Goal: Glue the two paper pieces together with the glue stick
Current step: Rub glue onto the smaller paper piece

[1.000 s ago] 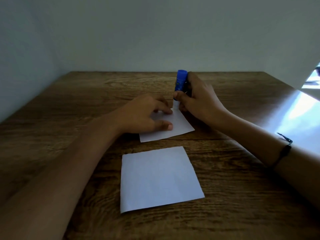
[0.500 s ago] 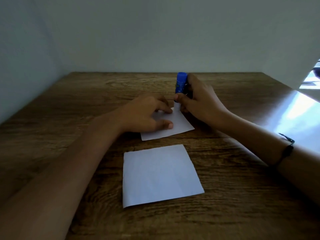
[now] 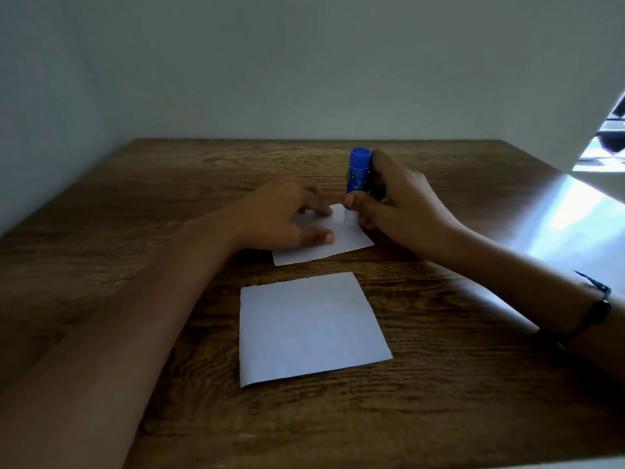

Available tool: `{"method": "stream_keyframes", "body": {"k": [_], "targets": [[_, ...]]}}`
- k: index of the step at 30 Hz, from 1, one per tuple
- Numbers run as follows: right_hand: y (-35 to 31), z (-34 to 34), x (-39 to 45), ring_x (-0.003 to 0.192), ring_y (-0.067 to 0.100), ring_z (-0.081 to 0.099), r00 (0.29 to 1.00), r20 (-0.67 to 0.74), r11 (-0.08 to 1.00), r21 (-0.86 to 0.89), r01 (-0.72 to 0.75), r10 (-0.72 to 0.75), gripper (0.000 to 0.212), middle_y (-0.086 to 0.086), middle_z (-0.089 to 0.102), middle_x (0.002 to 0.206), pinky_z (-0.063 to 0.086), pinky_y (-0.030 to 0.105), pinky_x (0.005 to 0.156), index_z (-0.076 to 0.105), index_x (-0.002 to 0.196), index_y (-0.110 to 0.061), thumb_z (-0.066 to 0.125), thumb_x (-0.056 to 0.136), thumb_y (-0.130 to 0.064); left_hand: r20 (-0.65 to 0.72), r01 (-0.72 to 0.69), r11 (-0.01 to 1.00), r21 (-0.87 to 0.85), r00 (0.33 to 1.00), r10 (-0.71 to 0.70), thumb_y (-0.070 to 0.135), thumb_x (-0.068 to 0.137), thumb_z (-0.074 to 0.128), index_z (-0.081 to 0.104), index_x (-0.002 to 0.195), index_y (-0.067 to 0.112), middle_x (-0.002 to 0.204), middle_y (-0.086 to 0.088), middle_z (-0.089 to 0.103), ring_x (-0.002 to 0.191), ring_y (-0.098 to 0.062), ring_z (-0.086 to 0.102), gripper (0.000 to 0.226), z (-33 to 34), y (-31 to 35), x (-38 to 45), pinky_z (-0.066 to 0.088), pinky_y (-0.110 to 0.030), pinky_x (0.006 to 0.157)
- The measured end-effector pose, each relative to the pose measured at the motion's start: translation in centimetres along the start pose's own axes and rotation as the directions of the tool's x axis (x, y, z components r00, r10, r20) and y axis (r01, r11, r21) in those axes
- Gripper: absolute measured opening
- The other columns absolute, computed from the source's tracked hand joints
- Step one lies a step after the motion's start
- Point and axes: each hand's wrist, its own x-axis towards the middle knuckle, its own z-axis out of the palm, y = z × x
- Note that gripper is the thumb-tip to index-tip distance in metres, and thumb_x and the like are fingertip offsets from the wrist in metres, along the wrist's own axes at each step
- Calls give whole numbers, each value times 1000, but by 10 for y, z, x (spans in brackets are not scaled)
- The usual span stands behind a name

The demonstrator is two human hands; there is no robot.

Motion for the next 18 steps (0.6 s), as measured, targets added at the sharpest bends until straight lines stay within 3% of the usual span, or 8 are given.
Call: {"method": "stream_keyframes", "body": {"k": [5, 11, 15, 18], "targets": [[-5, -5, -12, 69, 21, 64, 1000, 2, 1000, 1, -2, 2, 24, 1, 62, 85, 54, 40, 67, 43, 100, -22, 61, 85, -26, -13, -11, 1000, -7, 1000, 11, 45, 80, 54, 52, 123, 22, 126, 2, 49, 100, -5, 40, 48, 0, -2, 0, 28, -9, 71], [-6, -12, -26, 74, 27, 65, 1000, 14, 1000, 26, -14, 13, 25, 8, 65, 91, 54, 48, 70, 46, 102, -17, 61, 84, -26, -12, 14, 1000, 0, 1000, -14, 47, 80, 53, 49, 125, 23, 133, 3, 46, 101, -4, 39, 51, 3, -5, 2, 27, -13, 69], [-4, -15, -33, 72, 25, 64, 1000, 0, 1000, 26, -15, 15, 25, 7, 66, 89, 54, 47, 70, 49, 104, -18, 60, 84, -27, -31, 24, 999, 24, 999, -23, 48, 81, 52, 50, 124, 20, 132, 0, 47, 98, -6, 39, 52, 5, -5, 3, 31, -18, 68], [-2, -15, -33, 70, 19, 64, 999, -40, 998, 48, -29, 31, 23, 3, 66, 88, 55, 38, 69, 49, 102, -21, 61, 84, -27, -90, 99, 988, 117, 992, -89, 51, 82, 49, 55, 119, 16, 124, -5, 54, 95, -11, 45, 51, 6, -5, 2, 38, -29, 73]]}}
